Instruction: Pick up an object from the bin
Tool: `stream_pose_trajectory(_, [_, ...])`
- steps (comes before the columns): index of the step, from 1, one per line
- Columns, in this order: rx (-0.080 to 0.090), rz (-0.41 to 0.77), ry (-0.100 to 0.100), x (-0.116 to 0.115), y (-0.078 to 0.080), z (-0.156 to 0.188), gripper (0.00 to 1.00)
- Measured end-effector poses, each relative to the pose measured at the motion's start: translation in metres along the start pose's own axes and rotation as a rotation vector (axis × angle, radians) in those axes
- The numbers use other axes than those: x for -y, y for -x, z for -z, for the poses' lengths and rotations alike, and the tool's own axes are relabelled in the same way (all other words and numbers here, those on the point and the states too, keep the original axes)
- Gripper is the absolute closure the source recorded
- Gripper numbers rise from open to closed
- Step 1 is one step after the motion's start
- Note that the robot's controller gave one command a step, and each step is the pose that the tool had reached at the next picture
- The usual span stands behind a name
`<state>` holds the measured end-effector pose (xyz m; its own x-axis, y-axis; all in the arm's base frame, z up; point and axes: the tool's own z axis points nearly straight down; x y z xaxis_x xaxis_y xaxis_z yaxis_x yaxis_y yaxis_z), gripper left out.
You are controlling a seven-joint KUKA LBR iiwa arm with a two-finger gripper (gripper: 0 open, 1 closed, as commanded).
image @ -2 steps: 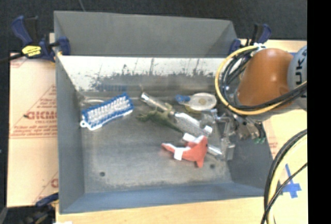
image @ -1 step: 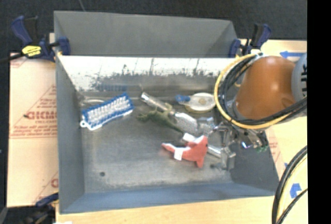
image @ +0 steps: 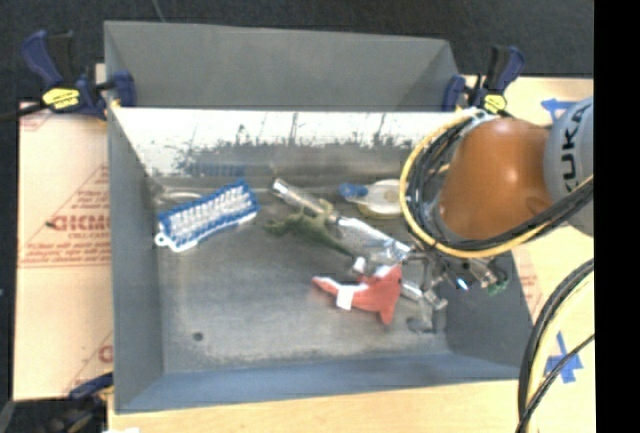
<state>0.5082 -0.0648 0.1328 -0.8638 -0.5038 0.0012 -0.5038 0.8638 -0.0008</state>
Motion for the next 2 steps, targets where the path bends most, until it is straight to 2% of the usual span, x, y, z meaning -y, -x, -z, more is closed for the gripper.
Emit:
stream_pose_trajectory(1, [0.01, 0.18, -0.011, 0.024, 0.002, -0.062, 0.0])
stream_pose_trajectory(2, [0.017, 0.276, -0.016, 0.024, 0.015, -0.061, 1.0])
